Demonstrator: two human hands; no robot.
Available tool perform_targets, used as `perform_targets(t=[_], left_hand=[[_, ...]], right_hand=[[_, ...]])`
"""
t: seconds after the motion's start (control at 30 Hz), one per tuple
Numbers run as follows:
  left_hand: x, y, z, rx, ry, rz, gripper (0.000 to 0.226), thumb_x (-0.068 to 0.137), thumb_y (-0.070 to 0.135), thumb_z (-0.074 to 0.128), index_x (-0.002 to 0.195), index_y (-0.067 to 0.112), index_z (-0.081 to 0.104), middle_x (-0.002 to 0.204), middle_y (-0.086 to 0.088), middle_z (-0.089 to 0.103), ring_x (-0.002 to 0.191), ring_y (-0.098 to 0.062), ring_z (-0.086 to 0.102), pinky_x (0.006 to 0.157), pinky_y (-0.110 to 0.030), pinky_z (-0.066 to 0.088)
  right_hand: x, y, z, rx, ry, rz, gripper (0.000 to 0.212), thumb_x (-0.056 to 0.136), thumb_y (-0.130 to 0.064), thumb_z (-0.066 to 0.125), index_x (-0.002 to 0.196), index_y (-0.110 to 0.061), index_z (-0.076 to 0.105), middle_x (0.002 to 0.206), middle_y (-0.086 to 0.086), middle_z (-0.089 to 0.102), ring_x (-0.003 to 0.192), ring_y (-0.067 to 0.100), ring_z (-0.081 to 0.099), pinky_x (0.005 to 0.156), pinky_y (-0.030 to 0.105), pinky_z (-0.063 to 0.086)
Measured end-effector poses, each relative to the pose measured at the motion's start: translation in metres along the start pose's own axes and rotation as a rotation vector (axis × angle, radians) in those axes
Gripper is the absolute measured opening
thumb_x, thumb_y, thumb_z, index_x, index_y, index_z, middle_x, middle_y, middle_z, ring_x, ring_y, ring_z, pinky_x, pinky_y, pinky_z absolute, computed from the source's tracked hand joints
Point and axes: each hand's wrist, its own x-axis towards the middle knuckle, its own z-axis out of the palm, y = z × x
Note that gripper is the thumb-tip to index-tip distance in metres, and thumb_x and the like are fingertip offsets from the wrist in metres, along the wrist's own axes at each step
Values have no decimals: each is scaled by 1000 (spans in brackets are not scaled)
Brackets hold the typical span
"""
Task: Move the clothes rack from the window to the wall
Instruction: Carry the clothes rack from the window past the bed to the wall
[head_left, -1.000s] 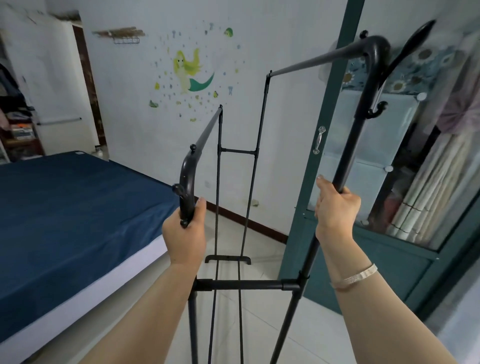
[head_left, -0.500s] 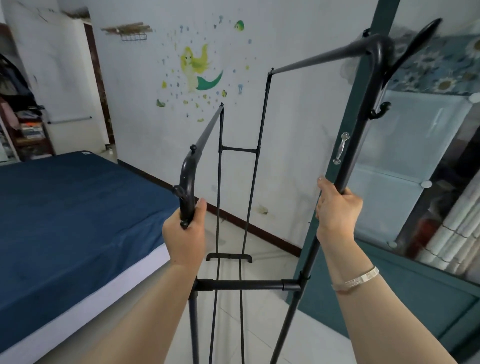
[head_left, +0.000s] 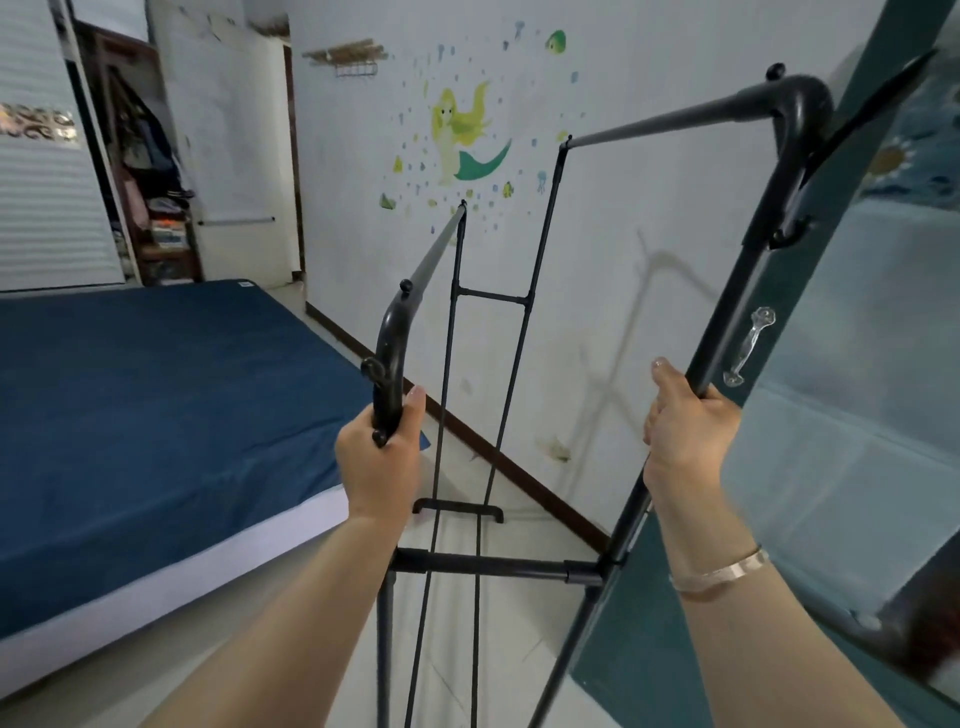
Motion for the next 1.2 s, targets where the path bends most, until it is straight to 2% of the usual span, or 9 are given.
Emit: perform_targets(t=[0.07,0.27,0.53,0.77,1.03,1.2], left_hand=[[4,-6,19,8,12,-2,48,87,37,65,42,34,48,37,14,39,38,-4,36,48,-22,32],[23,-22,63,30,41,-15,49,86,39,65,41,34,44,37,13,37,37,-4,33,45,-20,30],[73,-49,101,4,42,-30,55,86,37,66,40,32,36,38,14,30,38,-7,27,45,-28,26],[114,-74,125,17,45,-9,53,88,34,65,41,33,41,38,15,34,37,-4,31,44,-22,30],[147,-94,156,12,83,-32,51,86,37,65,42,31,40,39,12,33,38,-6,29,44,-26,28],[164,-108,191,35,137,-23,51,86,38,65,43,31,39,40,12,33,39,-6,29,44,-25,28]], right_hand=[[21,5,0,-8,-15,6,42,68,-42,69,49,-25,35,45,-5,30,39,14,27,42,26,26],[75,20,10,57,-51,15,37,73,-32,71,57,-26,38,46,-5,29,40,14,26,38,22,25],[133,45,48,67,-71,-3,42,76,-30,70,57,-26,32,50,-1,28,42,14,24,39,23,23],[172,63,85,49,-83,-13,38,77,-28,69,60,-25,35,50,0,29,42,14,25,40,25,24],[221,82,115,81,-124,8,42,75,-29,70,58,-26,31,51,2,27,43,15,24,41,26,22],[266,97,130,111,-184,15,45,74,-31,71,50,-27,32,43,-7,29,37,11,25,37,21,25]])
